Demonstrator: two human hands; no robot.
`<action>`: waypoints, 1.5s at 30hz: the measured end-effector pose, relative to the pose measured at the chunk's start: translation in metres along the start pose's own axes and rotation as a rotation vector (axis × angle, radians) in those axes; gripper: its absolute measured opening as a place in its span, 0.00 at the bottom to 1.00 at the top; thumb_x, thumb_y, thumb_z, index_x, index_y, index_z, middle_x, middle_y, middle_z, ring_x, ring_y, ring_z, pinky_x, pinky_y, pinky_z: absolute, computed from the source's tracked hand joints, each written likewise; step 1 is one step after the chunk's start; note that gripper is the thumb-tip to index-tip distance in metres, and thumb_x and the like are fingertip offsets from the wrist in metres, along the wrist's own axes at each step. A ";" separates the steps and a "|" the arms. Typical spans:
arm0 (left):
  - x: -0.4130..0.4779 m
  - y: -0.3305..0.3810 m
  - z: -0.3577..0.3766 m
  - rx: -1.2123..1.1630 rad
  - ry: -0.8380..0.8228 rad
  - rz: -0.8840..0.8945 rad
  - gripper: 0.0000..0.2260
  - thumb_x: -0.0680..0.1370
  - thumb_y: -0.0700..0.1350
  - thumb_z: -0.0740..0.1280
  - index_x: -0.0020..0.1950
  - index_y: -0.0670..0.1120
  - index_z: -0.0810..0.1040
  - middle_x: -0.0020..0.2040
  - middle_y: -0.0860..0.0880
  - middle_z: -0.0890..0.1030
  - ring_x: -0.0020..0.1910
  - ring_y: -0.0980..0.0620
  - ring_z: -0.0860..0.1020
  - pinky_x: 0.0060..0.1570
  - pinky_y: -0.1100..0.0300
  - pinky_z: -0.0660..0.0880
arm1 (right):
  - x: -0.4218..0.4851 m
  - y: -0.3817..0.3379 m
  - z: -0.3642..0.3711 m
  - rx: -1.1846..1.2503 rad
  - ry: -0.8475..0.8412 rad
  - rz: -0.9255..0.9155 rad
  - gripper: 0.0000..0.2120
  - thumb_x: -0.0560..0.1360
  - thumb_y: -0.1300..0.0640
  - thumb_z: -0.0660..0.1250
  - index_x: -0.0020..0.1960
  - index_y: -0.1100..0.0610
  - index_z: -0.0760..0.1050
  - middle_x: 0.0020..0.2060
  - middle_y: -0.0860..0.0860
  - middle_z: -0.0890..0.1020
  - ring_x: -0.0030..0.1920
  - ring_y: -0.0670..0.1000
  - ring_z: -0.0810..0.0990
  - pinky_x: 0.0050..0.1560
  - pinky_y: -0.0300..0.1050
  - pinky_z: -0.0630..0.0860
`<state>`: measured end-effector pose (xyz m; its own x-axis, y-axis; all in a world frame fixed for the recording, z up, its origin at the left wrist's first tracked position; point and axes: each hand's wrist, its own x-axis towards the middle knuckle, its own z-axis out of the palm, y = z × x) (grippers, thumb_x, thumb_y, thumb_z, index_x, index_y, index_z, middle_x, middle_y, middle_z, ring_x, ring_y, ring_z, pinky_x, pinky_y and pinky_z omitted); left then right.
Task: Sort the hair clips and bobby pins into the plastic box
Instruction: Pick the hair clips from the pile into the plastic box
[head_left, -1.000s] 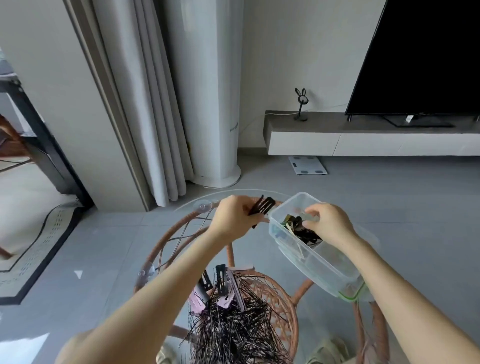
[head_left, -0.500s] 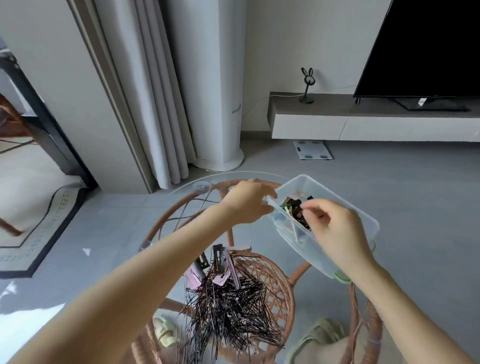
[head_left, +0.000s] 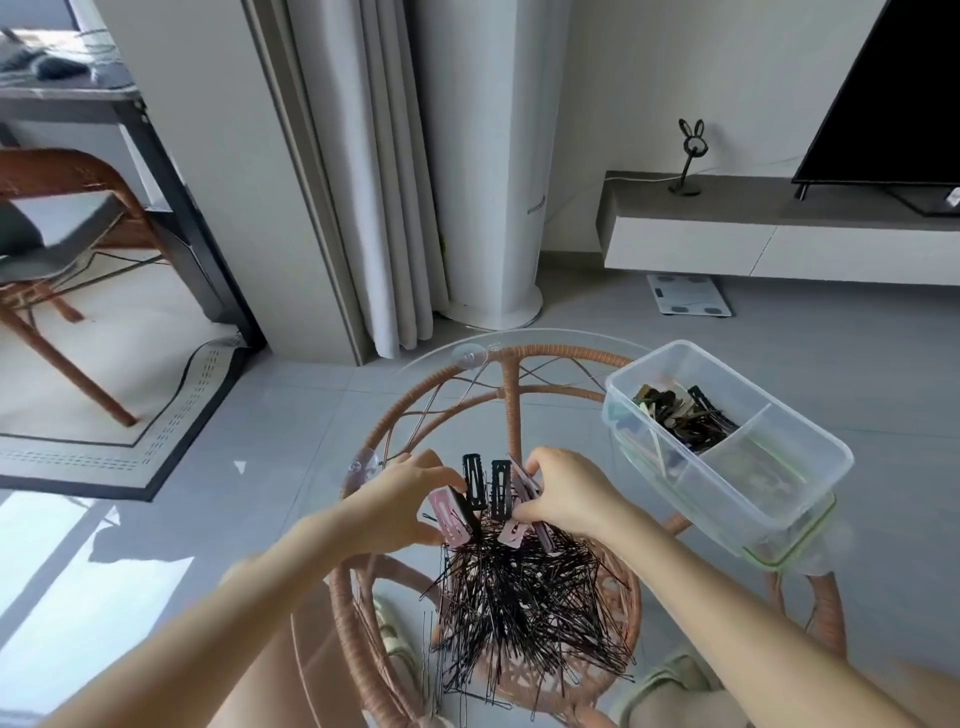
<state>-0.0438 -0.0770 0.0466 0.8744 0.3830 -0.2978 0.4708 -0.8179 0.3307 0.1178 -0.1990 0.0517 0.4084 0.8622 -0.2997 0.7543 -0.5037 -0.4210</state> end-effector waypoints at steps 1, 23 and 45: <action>0.001 0.000 0.000 -0.011 -0.008 0.012 0.25 0.71 0.47 0.71 0.66 0.53 0.70 0.62 0.50 0.71 0.57 0.53 0.71 0.62 0.57 0.70 | 0.000 -0.001 0.000 0.034 0.010 0.007 0.20 0.66 0.52 0.74 0.53 0.60 0.74 0.46 0.52 0.77 0.44 0.52 0.75 0.37 0.43 0.69; 0.011 -0.001 -0.001 0.041 -0.054 0.045 0.11 0.77 0.50 0.63 0.55 0.46 0.73 0.53 0.49 0.77 0.52 0.50 0.75 0.54 0.54 0.73 | -0.032 0.037 -0.012 0.506 0.168 0.122 0.11 0.75 0.58 0.61 0.38 0.65 0.73 0.30 0.57 0.73 0.29 0.51 0.70 0.36 0.44 0.66; 0.111 0.168 -0.074 -0.247 0.226 0.183 0.08 0.80 0.42 0.56 0.49 0.40 0.72 0.46 0.41 0.78 0.44 0.41 0.78 0.40 0.55 0.70 | -0.014 0.107 -0.107 0.651 0.669 0.330 0.10 0.73 0.63 0.63 0.33 0.64 0.74 0.26 0.58 0.78 0.28 0.57 0.79 0.43 0.59 0.79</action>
<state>0.1408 -0.1408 0.1355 0.9373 0.3479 -0.0182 0.2946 -0.7636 0.5745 0.2477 -0.2595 0.1022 0.9049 0.4248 -0.0256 0.2024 -0.4824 -0.8523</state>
